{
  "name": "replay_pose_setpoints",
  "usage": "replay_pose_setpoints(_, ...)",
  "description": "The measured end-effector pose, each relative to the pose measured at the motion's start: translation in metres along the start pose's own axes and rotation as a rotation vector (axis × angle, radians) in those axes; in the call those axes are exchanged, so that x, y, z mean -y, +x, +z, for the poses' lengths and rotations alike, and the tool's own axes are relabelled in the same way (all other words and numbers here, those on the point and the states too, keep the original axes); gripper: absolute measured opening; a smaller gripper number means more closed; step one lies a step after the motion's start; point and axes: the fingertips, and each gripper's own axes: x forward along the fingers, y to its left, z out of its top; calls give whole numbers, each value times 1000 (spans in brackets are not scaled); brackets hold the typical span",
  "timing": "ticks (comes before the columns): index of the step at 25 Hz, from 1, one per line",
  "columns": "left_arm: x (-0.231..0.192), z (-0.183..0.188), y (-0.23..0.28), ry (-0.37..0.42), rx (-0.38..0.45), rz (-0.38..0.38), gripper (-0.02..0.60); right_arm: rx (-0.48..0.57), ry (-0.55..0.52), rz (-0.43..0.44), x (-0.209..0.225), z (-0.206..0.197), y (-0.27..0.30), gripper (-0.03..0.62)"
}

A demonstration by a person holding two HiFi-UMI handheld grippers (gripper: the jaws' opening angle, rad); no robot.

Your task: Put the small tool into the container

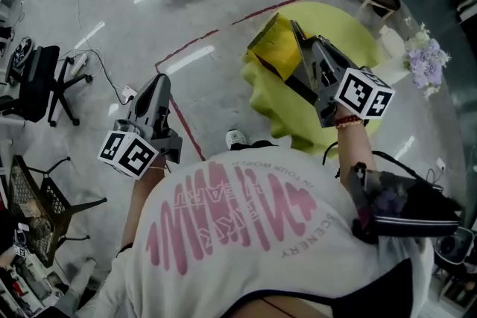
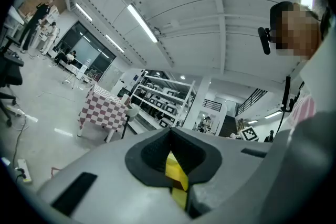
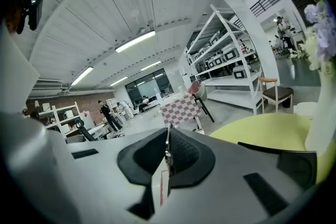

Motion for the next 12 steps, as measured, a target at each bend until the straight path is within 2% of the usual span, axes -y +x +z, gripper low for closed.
replay_pose_setpoints(5, -30, -3, 22, -9, -26, 33, 8, -13, 5, -22, 20, 4, 44, 14)
replay_pose_setpoints(12, -65, 2, 47, -21, -15, 96, 8, -72, 22, -76, 53, -8, 97, 14)
